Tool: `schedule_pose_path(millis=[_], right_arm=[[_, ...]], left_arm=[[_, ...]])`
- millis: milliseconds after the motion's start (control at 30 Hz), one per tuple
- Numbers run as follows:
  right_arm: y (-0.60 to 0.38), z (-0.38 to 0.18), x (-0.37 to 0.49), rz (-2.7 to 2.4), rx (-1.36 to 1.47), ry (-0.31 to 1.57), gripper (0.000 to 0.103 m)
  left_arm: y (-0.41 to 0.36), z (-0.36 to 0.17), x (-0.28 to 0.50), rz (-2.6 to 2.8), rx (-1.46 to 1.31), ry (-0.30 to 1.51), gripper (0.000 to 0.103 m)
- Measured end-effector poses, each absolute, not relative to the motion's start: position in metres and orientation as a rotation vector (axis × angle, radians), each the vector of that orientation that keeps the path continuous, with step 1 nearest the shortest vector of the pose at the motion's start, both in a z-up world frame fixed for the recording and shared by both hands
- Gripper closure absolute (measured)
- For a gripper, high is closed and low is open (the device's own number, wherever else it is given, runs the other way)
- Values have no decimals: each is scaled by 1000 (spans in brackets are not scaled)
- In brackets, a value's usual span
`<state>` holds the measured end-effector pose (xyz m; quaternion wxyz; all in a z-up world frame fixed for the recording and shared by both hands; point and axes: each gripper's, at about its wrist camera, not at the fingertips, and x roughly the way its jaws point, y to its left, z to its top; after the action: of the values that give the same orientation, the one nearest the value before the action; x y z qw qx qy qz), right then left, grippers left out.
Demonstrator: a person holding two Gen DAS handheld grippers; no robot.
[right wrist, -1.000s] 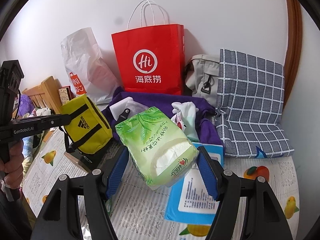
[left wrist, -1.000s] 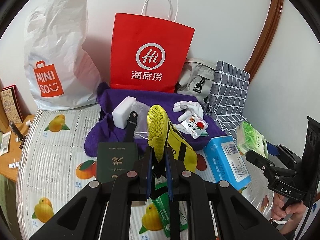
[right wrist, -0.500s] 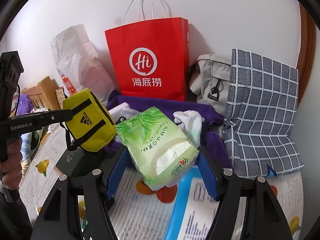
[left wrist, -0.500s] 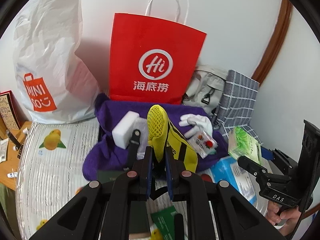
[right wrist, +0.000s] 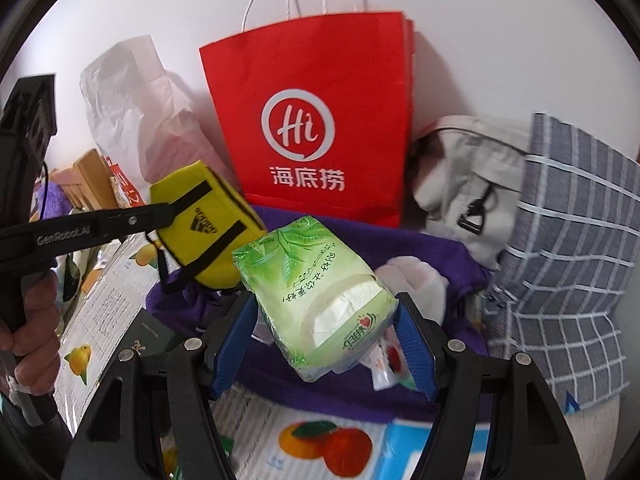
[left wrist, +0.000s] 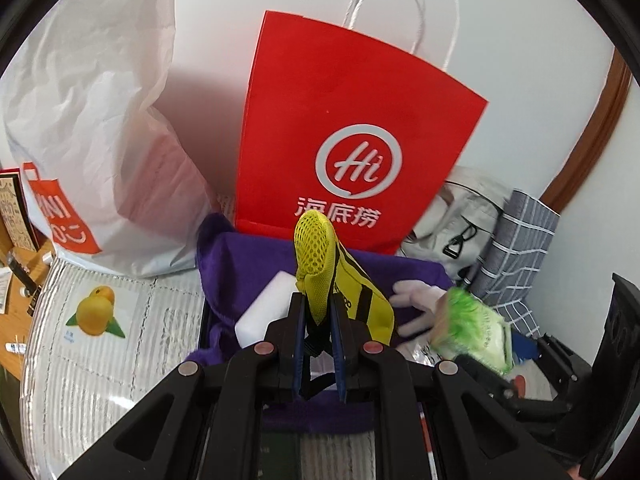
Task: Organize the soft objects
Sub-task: 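Lower the yellow pouch and green tissue pack onto the purple towel and open both tools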
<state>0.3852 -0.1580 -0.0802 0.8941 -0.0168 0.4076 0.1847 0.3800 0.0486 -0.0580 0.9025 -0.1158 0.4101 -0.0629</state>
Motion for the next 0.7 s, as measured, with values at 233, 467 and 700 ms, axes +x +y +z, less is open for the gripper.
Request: schedule_pose_path(millis=[233, 467, 700], right_arm=[[-151, -120, 401, 375, -74, 912, 34], [-148, -141, 410, 381, -90, 963, 35], [-154, -127, 405, 381, -78, 923, 35]], left_arm=[[58, -92, 397, -141, -273, 893, 91], [60, -114, 407, -146, -311, 947, 91], [57, -111, 405, -173, -323, 931, 91]])
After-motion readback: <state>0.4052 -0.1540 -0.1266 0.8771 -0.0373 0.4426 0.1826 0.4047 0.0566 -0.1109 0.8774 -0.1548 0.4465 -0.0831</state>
